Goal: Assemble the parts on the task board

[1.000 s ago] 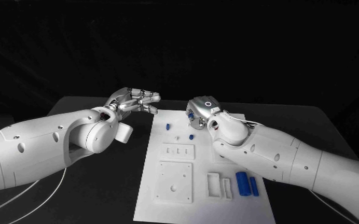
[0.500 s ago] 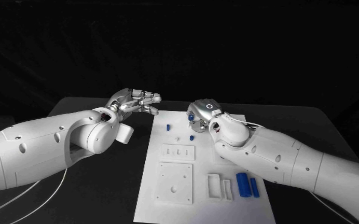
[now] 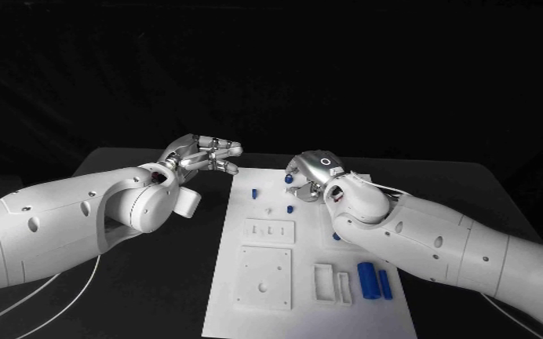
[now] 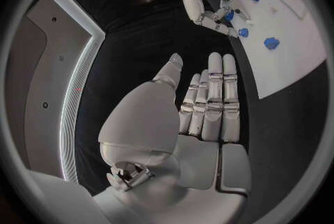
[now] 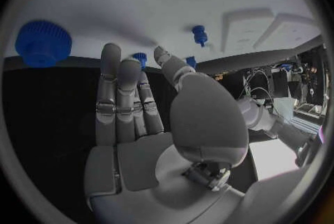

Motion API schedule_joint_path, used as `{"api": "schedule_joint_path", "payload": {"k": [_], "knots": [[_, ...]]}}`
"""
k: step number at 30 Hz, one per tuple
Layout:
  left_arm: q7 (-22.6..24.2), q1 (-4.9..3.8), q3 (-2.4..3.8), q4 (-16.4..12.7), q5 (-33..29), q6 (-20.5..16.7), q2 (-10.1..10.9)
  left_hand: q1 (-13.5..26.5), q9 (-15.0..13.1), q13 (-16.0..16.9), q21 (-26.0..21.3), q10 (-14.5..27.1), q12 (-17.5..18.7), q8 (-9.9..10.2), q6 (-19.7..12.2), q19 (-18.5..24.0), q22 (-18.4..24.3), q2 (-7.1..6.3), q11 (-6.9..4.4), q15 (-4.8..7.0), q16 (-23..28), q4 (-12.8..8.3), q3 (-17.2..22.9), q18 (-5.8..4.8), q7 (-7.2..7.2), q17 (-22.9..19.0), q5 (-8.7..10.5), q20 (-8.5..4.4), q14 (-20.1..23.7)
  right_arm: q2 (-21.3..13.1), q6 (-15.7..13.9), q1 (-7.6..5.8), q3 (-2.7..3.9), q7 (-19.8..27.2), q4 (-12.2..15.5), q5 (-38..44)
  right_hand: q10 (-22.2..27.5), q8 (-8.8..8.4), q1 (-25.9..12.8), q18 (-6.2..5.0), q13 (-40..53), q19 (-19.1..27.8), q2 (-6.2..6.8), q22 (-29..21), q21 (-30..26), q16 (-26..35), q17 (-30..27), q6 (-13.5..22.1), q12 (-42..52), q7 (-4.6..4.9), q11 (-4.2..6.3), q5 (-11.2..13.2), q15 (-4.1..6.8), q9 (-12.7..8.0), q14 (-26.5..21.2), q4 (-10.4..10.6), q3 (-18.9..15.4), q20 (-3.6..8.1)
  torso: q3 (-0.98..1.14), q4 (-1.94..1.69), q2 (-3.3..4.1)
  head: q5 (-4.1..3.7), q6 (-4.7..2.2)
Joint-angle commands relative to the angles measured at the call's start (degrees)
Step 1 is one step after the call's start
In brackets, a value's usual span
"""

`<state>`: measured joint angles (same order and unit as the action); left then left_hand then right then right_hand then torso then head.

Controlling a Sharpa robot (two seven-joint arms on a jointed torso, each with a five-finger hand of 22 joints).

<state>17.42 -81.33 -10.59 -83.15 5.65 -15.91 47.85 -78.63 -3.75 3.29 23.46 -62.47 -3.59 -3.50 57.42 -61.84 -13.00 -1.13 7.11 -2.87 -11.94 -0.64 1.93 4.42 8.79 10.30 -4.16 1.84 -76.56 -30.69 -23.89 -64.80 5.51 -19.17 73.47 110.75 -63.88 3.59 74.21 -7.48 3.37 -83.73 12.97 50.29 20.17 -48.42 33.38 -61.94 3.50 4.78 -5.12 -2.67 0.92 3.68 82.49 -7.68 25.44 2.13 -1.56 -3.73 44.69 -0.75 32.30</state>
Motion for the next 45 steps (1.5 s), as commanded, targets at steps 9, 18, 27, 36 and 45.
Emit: {"api": "schedule_joint_path", "payload": {"k": [9,18,27,36,45], "knots": [[0.23,-0.15,0.05,0.4,0.28,0.69,0.26,-0.14,0.01,0.08,0.31,0.58,0.2,-0.1,-0.55,0.17,0.14,-0.41,0.03,-0.17,-0.09,-0.11,0.09,-0.12,-0.04,-0.03,0.29,0.25,0.36,-7.04,-0.56,-0.06,5.85,1.4,5.67,-6.29,-7.61,0.15,-0.98,-0.33,0.19,-2.48,0.12,0.3,0.3,-0.35,0.08,-1.71,0.18,0.95,1.97,-0.3,0.99,0.09,0.54,1.62,4.63,0.76,0.12,0.9,-0.35,0.28,-0.48],[0.3,-0.16,0.06,0.78,0.69,0.58,0.56,-0.21,0.01,0.09,0.13,0.6,0.18,-0.1,-0.54,0.48,0.26,-0.54,0.07,-0.29,0.2,-0.13,0.15,-0.18,-0.05,-0.17,0.26,0.36,0.73,-11.43,3.21,-0.07,7.38,3.2,7.16,-11.77,-22.01,-0.14,-0.12,3.19,15.63,-2.43,-0.14,2.35,2.75,-2.39,1.93,-3.5,10.05,0.09,6.75,-4.5,4.9,0.18,0.44,0.85,-2.18,4.96,0.41,1.77,-0.5,0.64,-0.59],[0.31,-0.15,0.05,0.9,0.92,0.72,0.73,-0.39,0.02,0.08,0.15,0.69,0.19,-0.1,-0.77,0.39,0.3,-0.63,0.1,-0.28,0.29,-0.25,0.26,-0.12,0.03,-0.23,0.22,0.36,0.58,-11.96,8.6,-0.06,7.61,4.41,5.25,-12.67,-13.0,0.09,0.0,2.55,66.01,-2.07,-1.33,12.29,14.82,-14.95,17.48,-0.86,58.72,0.31,6.08,-8.74,3.85,0.96,-0.7,1.93,-10.31,4.05,0.48,1.77,-0.47,0.47,-0.45],[0.23,-0.15,0.05,1.04,1.0,0.91,0.71,-0.39,0.02,0.08,0.15,0.69,0.19,-0.1,-0.77,0.39,0.3,-0.63,0.1,-0.28,0.29,-0.25,0.26,-0.12,0.03,-0.23,0.22,0.36,0.58,-10.2,11.62,-0.03,7.62,5.01,1.95,-13.46,-14.46,0.04,0.57,1.93,71.65,-1.91,-1.09,18.13,17.97,-16.18,25.32,1.22,63.67,0.84,5.47,-10.62,3.25,1.1,0.11,4.38,-13.04,3.3,0.38,1.64,-0.45,0.25,-0.21],[0.21,-0.15,0.05,0.96,1.06,0.99,0.75,-0.39,0.02,0.08,0.15,0.69,0.19,-0.1,-0.77,0.39,0.3,-0.63,0.1,-0.28,0.29,-0.25,0.26,-0.12,0.03,-0.23,0.22,0.36,0.58,-8.79,12.4,0.02,7.61,5.45,-0.91,-13.05,-14.53,0.04,0.32,1.92,72.08,-2.15,-1.34,19.52,17.72,-16.08,26.47,1.23,63.86,0.86,5.43,-11.95,3.22,1.13,0.31,4.67,-13.27,3.26,0.35,1.66,-0.5,0.18,0.11]]}}
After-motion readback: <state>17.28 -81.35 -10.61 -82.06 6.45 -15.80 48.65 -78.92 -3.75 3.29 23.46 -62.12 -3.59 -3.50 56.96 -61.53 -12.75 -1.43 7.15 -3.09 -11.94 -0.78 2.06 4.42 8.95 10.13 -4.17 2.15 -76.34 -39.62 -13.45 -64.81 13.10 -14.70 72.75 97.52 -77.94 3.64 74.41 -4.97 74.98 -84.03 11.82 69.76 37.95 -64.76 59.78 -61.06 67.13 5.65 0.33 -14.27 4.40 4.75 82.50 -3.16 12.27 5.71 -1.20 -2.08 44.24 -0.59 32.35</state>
